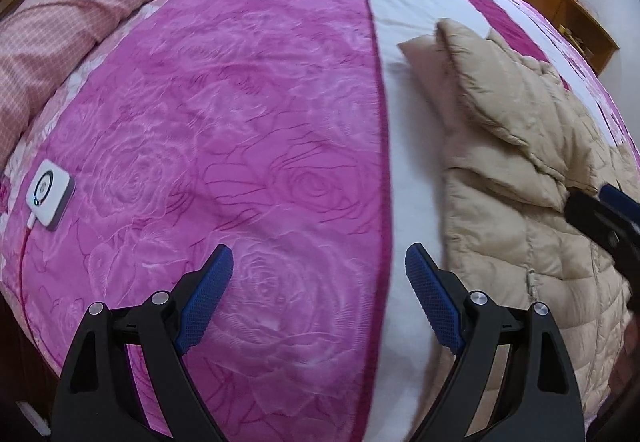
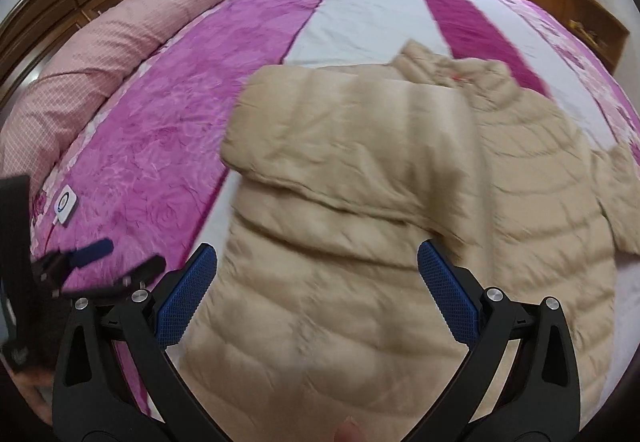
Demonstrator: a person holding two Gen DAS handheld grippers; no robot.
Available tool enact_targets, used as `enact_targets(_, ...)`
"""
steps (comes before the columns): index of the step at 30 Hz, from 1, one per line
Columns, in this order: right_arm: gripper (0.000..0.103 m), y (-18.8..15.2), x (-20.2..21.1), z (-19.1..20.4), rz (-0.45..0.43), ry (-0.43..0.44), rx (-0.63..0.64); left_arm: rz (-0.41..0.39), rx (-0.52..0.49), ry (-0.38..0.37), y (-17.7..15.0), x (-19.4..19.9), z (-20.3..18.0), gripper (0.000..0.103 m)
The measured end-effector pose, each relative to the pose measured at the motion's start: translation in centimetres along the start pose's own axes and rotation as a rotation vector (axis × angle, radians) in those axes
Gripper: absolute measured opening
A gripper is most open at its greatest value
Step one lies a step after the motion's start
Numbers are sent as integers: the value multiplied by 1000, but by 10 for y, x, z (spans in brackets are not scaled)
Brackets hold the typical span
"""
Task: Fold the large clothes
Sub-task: 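Open the left tool and release the folded sleeve, then grasp the other sleeve cuff with the right tool and lift it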
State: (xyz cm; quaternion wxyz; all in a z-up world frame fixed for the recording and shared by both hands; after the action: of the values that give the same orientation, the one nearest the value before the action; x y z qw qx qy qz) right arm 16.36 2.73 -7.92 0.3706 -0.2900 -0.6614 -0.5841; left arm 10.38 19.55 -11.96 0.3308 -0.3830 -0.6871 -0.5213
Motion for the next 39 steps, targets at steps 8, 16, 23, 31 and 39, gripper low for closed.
enact_targets(8,97,27,-46,19,89,22,-16,-19,25,2,-1,3,9,85)
enact_targets(16,24,38,-52,6,119,33,-83,-49,44,-2,1,9,9,86)
enact_targets(23,3,54,2,-18,-20,41,-50,-76,53,-39,9,15,-6,86)
enact_targets(31,3,59,53,-81,-118,13,-119,-104,-3,-84,17,21,-40,86)
enact_targets(39,3,30,55,-170,-111,-44,-266,-97,-61,-111,18,16,-78,86)
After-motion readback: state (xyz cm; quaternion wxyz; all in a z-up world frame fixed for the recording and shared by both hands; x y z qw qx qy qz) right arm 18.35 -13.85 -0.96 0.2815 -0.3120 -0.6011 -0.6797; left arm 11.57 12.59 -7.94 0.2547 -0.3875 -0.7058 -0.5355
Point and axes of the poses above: each gripper's, at about its wrist camera, not at the fingertips, and x roughly against the way its jaws point, z to its left, y to its top, the point moved 8 cm from there along -x, roughly the way its jaws point, and after that the axes turned 12 degrees about -y, right-handed, at the moved point
